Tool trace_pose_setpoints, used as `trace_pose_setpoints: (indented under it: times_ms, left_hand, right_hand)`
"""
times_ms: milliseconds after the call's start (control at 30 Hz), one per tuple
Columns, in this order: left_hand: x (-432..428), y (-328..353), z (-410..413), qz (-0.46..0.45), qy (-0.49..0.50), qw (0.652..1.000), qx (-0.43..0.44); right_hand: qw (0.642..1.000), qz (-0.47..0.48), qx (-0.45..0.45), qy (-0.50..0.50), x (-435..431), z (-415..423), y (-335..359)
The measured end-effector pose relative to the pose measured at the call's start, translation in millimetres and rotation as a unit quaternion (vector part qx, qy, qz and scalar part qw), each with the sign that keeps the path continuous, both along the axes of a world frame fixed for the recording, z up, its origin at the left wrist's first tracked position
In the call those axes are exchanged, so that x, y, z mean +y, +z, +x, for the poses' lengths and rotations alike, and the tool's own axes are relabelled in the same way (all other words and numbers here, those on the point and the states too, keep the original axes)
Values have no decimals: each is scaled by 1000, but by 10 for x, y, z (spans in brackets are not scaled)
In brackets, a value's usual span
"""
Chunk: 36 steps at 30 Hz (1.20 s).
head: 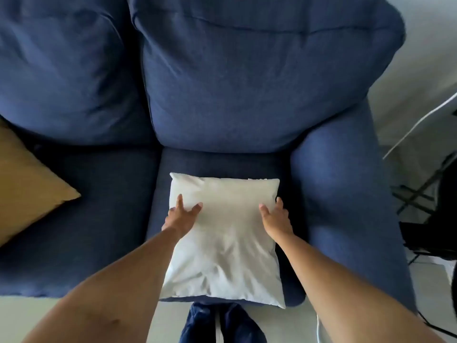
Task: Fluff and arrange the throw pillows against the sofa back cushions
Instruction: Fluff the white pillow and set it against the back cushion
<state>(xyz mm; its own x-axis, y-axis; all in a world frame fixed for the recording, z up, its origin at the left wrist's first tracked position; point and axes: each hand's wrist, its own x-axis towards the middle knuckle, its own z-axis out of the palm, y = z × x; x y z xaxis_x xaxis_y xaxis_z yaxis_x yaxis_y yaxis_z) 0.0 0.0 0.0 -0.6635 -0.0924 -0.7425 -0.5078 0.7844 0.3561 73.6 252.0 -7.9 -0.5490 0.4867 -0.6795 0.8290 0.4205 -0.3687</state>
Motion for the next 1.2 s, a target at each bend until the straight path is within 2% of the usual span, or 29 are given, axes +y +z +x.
trace_pose_setpoints:
  times_ms: [167,300,467,733,867,933,1000,1100,1200]
  left_hand:
    - [-70,-404,48,11,102,995,-16]
    - [-178,-574,76,88,173,981,-22]
    - [-118,-517,7,175,217,960,2]
    - [9,109,-424,186,161,966,78]
    - [86,559,-717,251,151,948,127]
    - [155,791,-847,291,104,943,125]
    - [227,1016,-934,293,19,946,135]
    - [307,1249,-1020,284,-66,945,147]
    - [325,1417,-1085,287,-126,940,134]
  right_hand:
    - [998,-17,-7,-53,42,23,-423]
    - [996,-54,16,-72,-29,22,-625]
    - [994,-53,27,-96,-88,23,-668]
    - [985,-68,85,-136,-62,-188,-223]
    - [983,-88,91,-133,-12,-299,45]
    - [988,-66,95,-102,-4,-393,230]
    - [985,-12,166,-54,2,-546,494]
    - [945,23,327,-6,39,-869,984]
    - [928,-45,369,13,127,-1207,1444]
